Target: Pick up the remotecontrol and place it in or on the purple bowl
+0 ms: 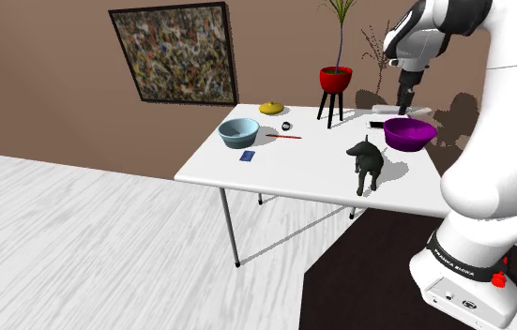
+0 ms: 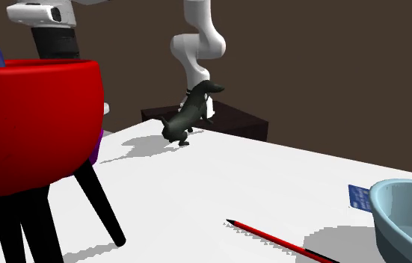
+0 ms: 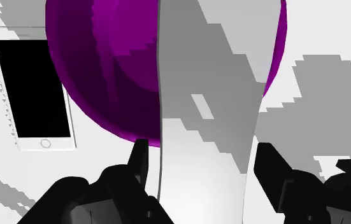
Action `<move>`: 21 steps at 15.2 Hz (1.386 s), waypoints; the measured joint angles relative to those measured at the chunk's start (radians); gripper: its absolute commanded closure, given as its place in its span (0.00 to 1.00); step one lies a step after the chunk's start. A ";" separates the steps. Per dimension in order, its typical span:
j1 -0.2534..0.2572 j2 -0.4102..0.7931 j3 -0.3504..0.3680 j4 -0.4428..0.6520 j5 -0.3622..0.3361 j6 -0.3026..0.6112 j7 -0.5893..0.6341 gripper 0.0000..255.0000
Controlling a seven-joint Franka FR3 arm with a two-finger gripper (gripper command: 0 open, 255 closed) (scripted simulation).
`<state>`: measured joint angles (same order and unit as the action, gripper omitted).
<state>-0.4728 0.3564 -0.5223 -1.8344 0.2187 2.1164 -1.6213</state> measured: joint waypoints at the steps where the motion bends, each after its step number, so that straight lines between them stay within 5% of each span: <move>1: -0.022 0.017 -0.003 0.022 0.009 -0.008 -0.025 1.00; 6: -0.101 0.079 -0.012 0.084 0.043 -0.021 -0.118 1.00; 21: -0.127 0.175 0.024 0.044 0.104 0.104 -0.158 1.00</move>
<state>-0.5997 0.5315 -0.4983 -1.7899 0.3227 2.2206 -1.7797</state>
